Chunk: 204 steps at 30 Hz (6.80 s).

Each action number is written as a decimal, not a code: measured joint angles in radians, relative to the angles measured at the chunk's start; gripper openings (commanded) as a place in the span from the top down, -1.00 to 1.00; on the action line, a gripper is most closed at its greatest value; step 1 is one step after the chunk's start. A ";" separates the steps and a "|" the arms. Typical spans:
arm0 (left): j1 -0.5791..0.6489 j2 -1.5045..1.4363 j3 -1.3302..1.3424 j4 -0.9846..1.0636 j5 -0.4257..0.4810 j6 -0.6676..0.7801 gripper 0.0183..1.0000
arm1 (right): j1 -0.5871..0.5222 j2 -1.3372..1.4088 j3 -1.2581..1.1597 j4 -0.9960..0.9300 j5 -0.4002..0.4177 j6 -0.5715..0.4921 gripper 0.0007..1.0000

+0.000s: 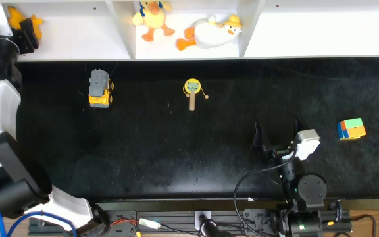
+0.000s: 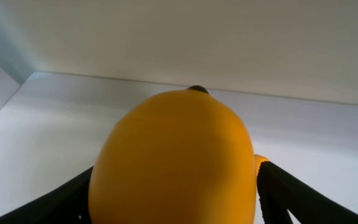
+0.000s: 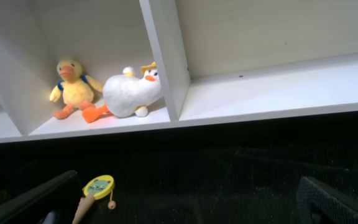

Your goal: Store Toys

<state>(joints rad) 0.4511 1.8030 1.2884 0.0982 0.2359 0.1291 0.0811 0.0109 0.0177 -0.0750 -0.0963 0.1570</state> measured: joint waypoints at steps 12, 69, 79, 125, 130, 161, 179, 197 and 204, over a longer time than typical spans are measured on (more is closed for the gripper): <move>0.000 0.000 0.000 0.042 0.000 0.000 -0.95 | 0.000 0.000 0.000 0.000 0.000 0.000 -0.99; -0.315 -0.472 -0.206 -0.762 -0.060 0.087 -1.00 | 0.000 0.000 0.000 0.000 0.000 0.000 -0.99; -0.367 -0.349 -0.340 -0.570 -0.170 -0.024 -1.00 | 0.000 0.000 0.000 0.000 0.000 0.000 -0.99; -0.373 -0.238 -0.279 -0.553 -0.190 -0.078 0.40 | 0.000 0.000 0.000 0.000 0.000 0.000 -0.99; -0.373 -0.383 -0.261 -0.520 -0.204 -0.078 0.40 | 0.000 0.000 0.000 0.000 0.000 0.000 -0.99; -0.373 -0.098 -0.248 0.101 -0.134 -0.105 0.39 | 0.000 0.000 0.000 0.000 0.000 0.000 -0.99; -0.373 -0.054 -0.248 0.135 -0.130 -0.105 -0.04 | 0.000 0.000 0.000 0.000 0.000 0.000 -0.99; -0.373 -0.037 -0.248 0.172 -0.123 -0.127 -0.81 | 0.000 0.000 0.000 0.000 0.000 0.000 -0.99; -0.373 -0.037 -0.248 0.166 -0.120 -0.130 -1.00 | 0.000 0.000 0.000 0.000 0.000 0.000 -0.99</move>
<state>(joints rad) 0.0780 1.7657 1.0409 0.2646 0.1162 -0.0006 0.0811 0.0109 0.0177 -0.0746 -0.0967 0.1570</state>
